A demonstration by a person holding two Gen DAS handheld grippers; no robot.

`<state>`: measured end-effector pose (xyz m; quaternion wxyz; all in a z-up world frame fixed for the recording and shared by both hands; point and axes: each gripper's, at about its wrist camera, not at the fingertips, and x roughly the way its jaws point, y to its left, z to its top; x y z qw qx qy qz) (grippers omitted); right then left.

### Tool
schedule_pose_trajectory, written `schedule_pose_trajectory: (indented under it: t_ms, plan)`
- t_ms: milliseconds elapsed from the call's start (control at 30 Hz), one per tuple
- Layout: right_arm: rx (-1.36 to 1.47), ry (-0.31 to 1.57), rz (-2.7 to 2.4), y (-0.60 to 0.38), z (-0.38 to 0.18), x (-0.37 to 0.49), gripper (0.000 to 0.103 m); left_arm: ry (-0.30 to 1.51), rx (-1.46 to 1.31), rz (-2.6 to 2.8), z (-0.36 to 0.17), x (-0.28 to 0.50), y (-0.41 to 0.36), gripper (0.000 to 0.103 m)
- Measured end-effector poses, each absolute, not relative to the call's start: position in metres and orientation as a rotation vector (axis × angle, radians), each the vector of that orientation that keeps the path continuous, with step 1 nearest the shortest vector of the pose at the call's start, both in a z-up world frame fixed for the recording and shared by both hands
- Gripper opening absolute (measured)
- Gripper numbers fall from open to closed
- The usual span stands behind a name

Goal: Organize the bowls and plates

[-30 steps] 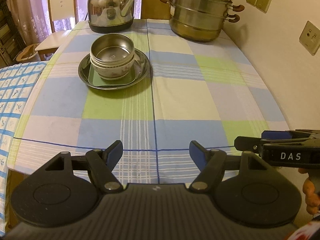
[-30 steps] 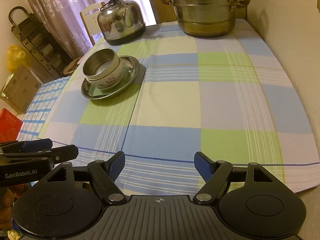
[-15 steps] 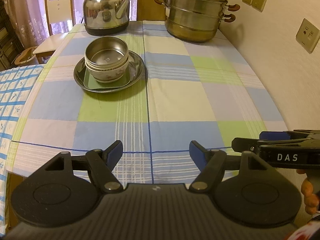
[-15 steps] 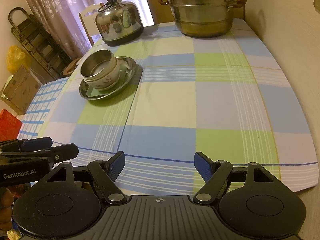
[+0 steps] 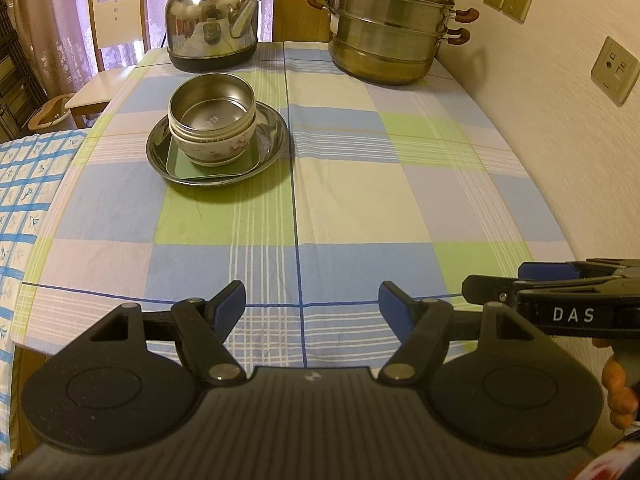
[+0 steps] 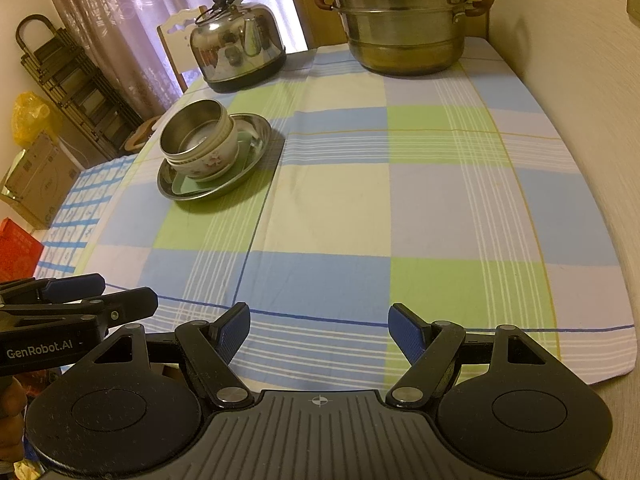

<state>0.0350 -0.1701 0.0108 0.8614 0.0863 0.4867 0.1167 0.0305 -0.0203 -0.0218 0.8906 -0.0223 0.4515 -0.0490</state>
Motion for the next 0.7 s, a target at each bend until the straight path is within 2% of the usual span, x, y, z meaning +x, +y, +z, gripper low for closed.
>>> schedule_pose_trajectory:
  t_ms: [700]
  plan:
    - [0.163,1.021,0.253,-0.1615,0.0112,0.0358,0.076,0.932,-0.058,-0.091,-0.0205,0.0256,-0.0123,0.072]
